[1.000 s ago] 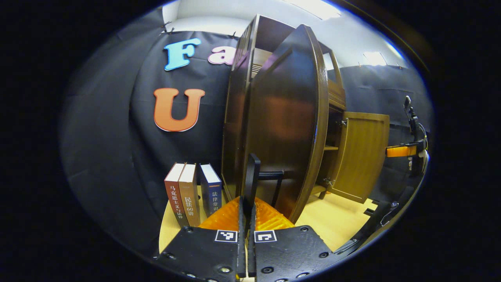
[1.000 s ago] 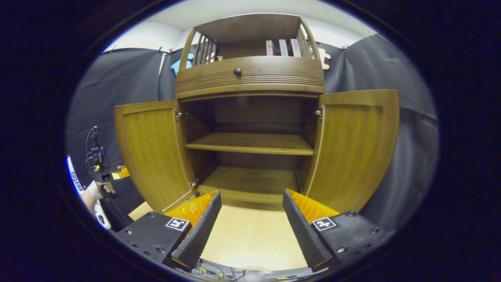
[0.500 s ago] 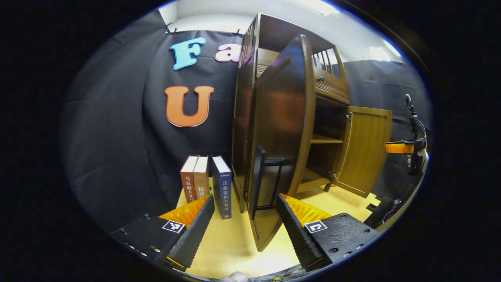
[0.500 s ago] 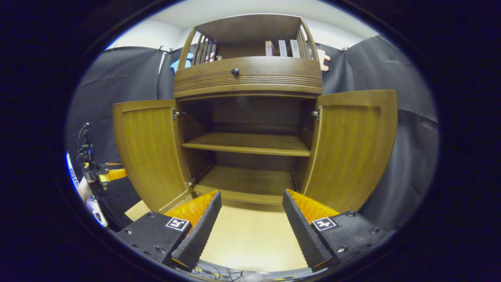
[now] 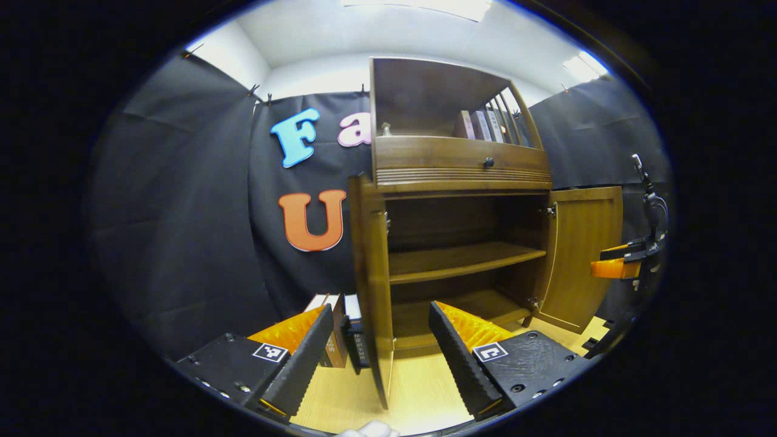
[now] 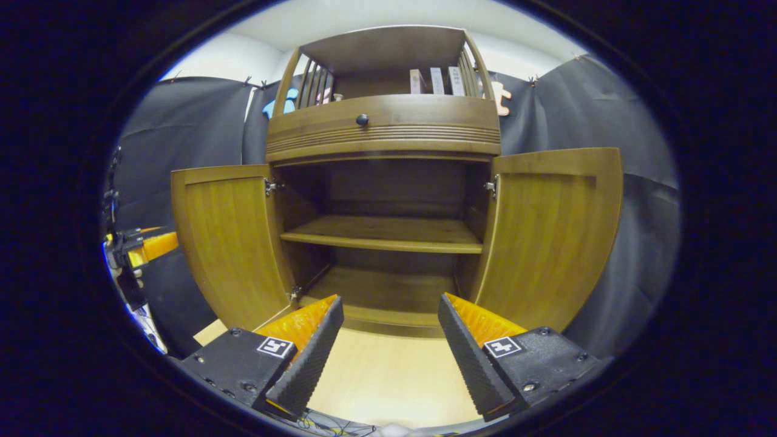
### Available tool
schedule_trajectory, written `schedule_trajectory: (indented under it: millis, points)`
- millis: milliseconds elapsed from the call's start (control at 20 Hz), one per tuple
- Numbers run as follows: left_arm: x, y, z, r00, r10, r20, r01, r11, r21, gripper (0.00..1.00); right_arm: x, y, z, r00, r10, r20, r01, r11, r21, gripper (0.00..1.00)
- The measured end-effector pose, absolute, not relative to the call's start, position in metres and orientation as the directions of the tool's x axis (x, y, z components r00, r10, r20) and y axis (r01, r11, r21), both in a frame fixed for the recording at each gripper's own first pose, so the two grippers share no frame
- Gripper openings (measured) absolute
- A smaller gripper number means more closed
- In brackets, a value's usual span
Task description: Open the right door of the double-door shoe cabinet with the right hand, and open the left door with the left hand.
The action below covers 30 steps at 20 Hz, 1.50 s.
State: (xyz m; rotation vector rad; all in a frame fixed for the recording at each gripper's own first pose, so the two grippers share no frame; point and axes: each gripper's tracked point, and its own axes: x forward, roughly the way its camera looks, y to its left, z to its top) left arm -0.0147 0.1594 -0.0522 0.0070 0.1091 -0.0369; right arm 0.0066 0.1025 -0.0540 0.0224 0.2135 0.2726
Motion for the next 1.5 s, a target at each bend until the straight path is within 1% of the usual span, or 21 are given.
schedule_trajectory:
  millis: [50,150,200,350,400,500,650,700,750,850,900,950,1000,1050,1100,1150,1200,1250,1300,1500]
  points:
    - [-0.011,0.146,-0.051,0.994,-0.02,-0.11,0.019,1.0,-0.01,0.95,0.007,0.1,-0.053,0.945,0.259,-0.202,-0.253,0.966,0.053,0.99]
    - [-0.001,0.11,-0.049,0.996,-0.037,-0.079,0.031,0.996,-0.079,0.95,0.007,0.096,-0.049,0.95,0.243,-0.197,-0.235,0.97,0.065,0.99]
    - [0.003,0.097,-0.05,0.997,-0.028,-0.076,0.02,0.995,-0.098,1.0,0.008,0.091,-0.047,0.956,0.225,-0.189,-0.216,0.974,0.064,0.99]
    - [0.014,0.074,-0.062,0.997,0.006,-0.083,-0.01,0.998,-0.059,1.0,0.007,0.079,-0.037,0.969,0.188,-0.161,-0.181,0.982,0.055,0.99]
    - [0.02,0.066,-0.065,0.996,0.001,-0.092,-0.005,0.999,-0.046,0.96,0.007,0.073,-0.033,0.973,0.174,-0.151,-0.168,0.984,0.051,0.99]
    - [0.023,0.052,-0.071,0.994,-0.024,-0.109,0.018,0.998,-0.057,0.96,0.005,0.061,-0.028,0.981,0.139,-0.134,-0.133,0.99,0.049,0.99]
    - [0.024,0.043,-0.072,0.992,-0.03,-0.124,0.021,0.997,-0.074,0.96,0.005,0.048,-0.025,0.987,0.105,-0.121,-0.1,0.994,0.054,0.99]
    - [0.025,0.041,-0.071,0.992,-0.032,-0.125,0.022,0.997,-0.075,1.0,0.005,0.045,-0.025,0.988,0.097,-0.122,-0.09,0.994,0.056,0.99]
    - [0.026,0.037,-0.068,0.992,-0.033,-0.122,0.024,0.997,-0.075,0.96,0.005,0.042,-0.025,0.988,0.092,-0.122,-0.086,0.995,0.057,0.99]
    - [0.029,0.034,-0.063,0.993,-0.037,-0.112,0.029,0.997,-0.07,0.96,0.005,0.038,-0.025,0.989,0.085,-0.121,-0.079,0.995,0.055,0.99]
    - [0.028,0.035,-0.064,0.993,-0.04,-0.11,0.032,0.997,-0.072,1.0,0.006,0.036,-0.024,0.989,0.083,-0.12,-0.077,0.996,0.054,0.99]
    - [0.028,0.033,-0.063,0.993,-0.047,-0.112,0.039,0.996,-0.076,0.96,0.007,0.035,-0.023,0.99,0.081,-0.118,-0.075,0.996,0.054,0.99]
    - [0.03,0.031,-0.062,0.993,-0.048,-0.11,0.04,0.996,-0.075,0.96,0.008,0.034,-0.022,0.99,0.081,-0.115,-0.075,0.996,0.055,0.99]
    - [0.033,0.028,-0.059,0.993,-0.047,-0.11,0.039,0.997,-0.071,0.96,0.009,0.033,-0.02,0.991,0.081,-0.11,-0.076,0.996,0.055,0.99]
    - [0.035,0.026,-0.057,0.993,-0.046,-0.109,0.039,0.997,-0.066,1.0,0.01,0.031,-0.018,0.991,0.08,-0.104,-0.074,0.996,0.054,0.99]
    - [0.037,0.024,-0.055,0.993,-0.047,-0.105,0.04,0.997,-0.06,1.0,0.011,0.029,-0.016,0.992,0.077,-0.1,-0.072,0.996,0.052,0.99]
    - [0.039,0.023,-0.053,0.994,-0.047,-0.102,0.041,0.998,-0.053,0.96,0.013,0.029,-0.013,0.993,0.074,-0.094,-0.07,0.996,0.051,0.99]
    - [0.04,0.023,-0.052,0.994,-0.045,-0.098,0.041,0.998,-0.045,1.0,0.013,0.028,-0.012,0.993,0.073,-0.089,-0.068,0.996,0.051,0.99]
    - [0.041,0.022,-0.051,0.994,-0.046,-0.095,0.042,0.998,-0.041,0.96,0.014,0.027,-0.012,0.993,0.072,-0.088,-0.068,0.996,0.052,0.99]
    - [0.044,0.021,-0.045,0.996,-0.049,-0.081,0.046,0.998,-0.041,0.96,0.019,0.028,-0.011,0.993,0.077,-0.088,-0.073,0.996,0.051,0.99]
